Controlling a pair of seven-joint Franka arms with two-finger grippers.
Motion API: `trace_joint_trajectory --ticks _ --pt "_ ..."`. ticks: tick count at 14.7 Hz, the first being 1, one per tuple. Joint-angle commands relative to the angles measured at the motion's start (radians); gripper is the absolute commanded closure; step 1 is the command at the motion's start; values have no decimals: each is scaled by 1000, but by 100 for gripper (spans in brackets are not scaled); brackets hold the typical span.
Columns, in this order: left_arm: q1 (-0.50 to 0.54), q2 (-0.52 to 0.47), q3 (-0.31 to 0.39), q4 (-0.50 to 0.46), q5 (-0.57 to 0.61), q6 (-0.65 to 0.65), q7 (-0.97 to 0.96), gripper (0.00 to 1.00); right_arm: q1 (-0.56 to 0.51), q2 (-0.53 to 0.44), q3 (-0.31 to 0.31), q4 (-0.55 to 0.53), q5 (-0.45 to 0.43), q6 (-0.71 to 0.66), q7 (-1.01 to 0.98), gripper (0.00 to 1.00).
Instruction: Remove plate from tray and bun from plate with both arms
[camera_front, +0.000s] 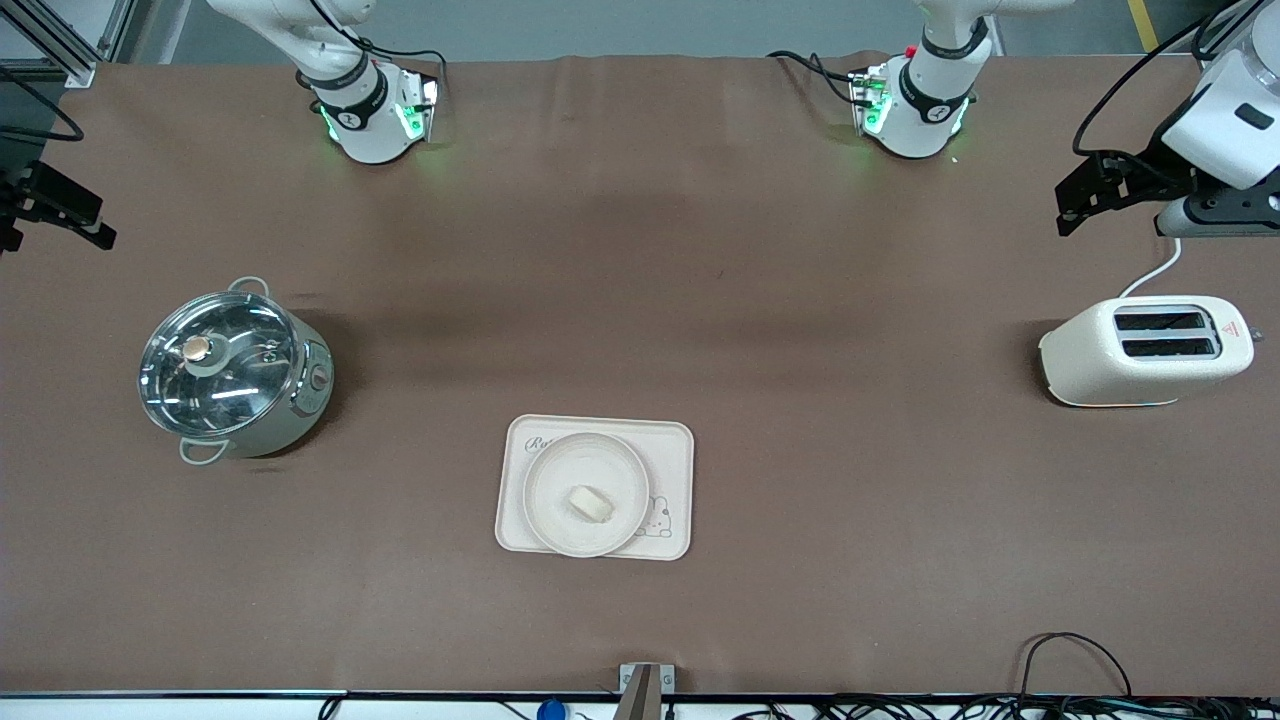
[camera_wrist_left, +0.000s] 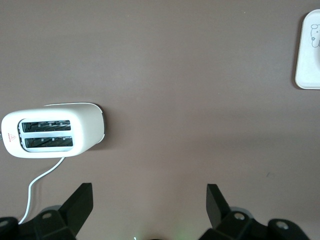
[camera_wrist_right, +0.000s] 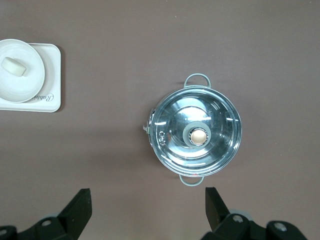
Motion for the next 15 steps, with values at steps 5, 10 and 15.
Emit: trace_joint_trajectory --ticks 5,10,15 --pt "3 23 5 44 -24 -8 5 0 -2 -12 6 -15 -1 4 -2 0" --pt "3 51 5 67 -21 -8 9 0 -2 -12 6 -18 2 2 0 0" --pt "2 84 5 70 -21 1 5 0 -2 -12 6 -20 3 2 0 0"
